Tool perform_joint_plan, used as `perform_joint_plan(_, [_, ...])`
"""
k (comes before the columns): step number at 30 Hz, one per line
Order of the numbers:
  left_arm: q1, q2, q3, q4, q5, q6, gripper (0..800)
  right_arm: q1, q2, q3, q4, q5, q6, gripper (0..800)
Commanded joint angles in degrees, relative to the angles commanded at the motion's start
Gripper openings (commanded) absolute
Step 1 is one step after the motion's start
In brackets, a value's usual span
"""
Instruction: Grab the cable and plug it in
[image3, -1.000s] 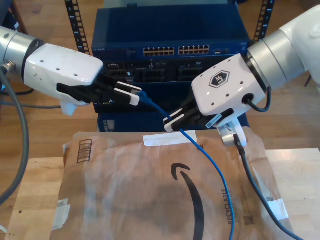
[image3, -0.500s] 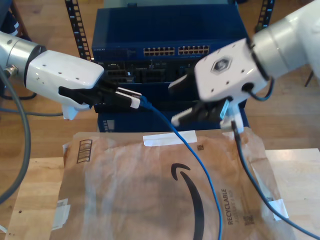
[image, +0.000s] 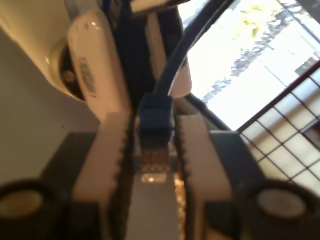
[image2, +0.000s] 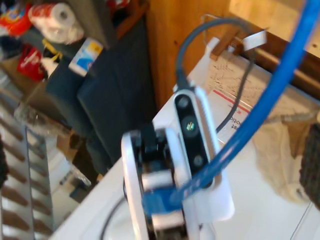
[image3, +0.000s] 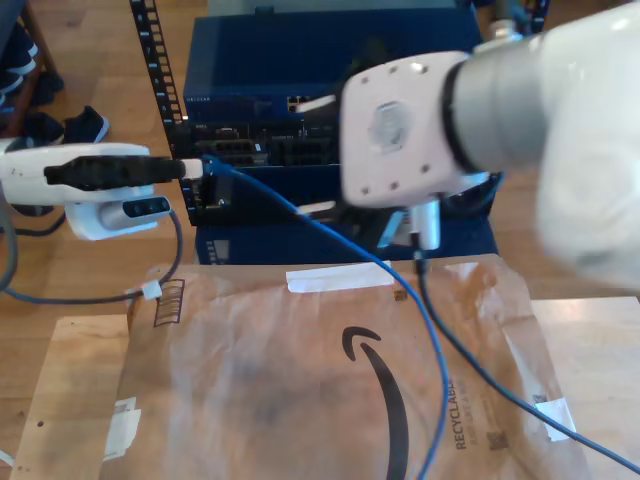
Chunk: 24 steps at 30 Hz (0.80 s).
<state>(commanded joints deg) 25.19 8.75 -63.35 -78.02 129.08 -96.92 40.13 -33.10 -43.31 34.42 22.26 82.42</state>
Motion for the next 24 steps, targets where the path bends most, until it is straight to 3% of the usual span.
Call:
perform_joint_plan(7, [0.0,0.3,0.2,0.0,3.6,0.1,21,2.7,-0.7,1.3,-0.4,-2.8,0.3,789])
perform_joint_plan(24, [-0.4,0.3,0.4,-0.1,5.9,0.4,34,6.2,-2.4,3.9,-0.3,-6.2,0.4,742])
